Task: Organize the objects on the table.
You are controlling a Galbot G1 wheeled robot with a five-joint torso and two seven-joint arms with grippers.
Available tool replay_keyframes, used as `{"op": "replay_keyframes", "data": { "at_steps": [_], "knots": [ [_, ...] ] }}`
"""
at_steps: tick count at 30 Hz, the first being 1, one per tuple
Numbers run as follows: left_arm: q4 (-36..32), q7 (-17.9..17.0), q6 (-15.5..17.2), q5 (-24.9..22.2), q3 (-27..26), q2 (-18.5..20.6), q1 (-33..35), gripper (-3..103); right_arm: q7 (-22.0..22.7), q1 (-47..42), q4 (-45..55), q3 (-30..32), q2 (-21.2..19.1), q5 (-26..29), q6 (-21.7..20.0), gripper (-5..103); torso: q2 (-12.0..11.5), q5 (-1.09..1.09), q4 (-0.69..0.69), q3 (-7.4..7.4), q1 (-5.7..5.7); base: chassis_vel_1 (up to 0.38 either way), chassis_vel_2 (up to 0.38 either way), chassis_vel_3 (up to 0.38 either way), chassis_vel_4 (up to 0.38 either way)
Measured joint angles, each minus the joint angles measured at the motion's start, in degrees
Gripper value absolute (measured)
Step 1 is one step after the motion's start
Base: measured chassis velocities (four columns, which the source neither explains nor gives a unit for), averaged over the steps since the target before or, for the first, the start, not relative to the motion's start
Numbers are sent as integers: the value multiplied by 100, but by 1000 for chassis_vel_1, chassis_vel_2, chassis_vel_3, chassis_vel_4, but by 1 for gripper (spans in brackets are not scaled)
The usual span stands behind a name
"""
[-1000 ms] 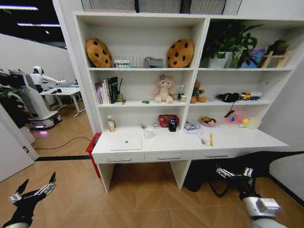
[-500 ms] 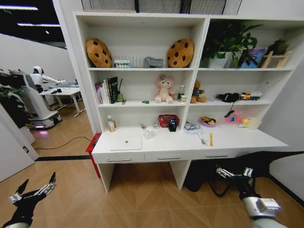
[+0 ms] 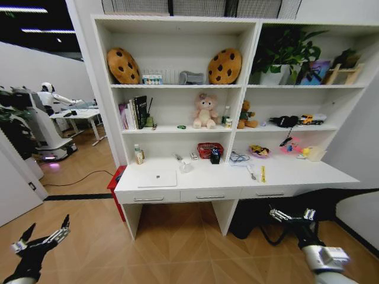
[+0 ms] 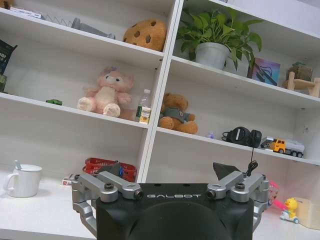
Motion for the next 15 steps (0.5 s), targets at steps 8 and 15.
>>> {"op": "replay_keyframes", "data": {
  "at_steps": [8, 15],
  "knots": [
    [0, 0, 0, 0, 0, 0, 0, 100, 0, 0, 0, 0, 0, 0, 0, 100, 0, 0, 0, 0, 0, 0, 0, 0, 0],
    [0, 0, 0, 0, 0, 0, 0, 100, 0, 0, 0, 0, 0, 0, 0, 100, 0, 0, 0, 0, 0, 0, 0, 0, 0]
  ]
}}
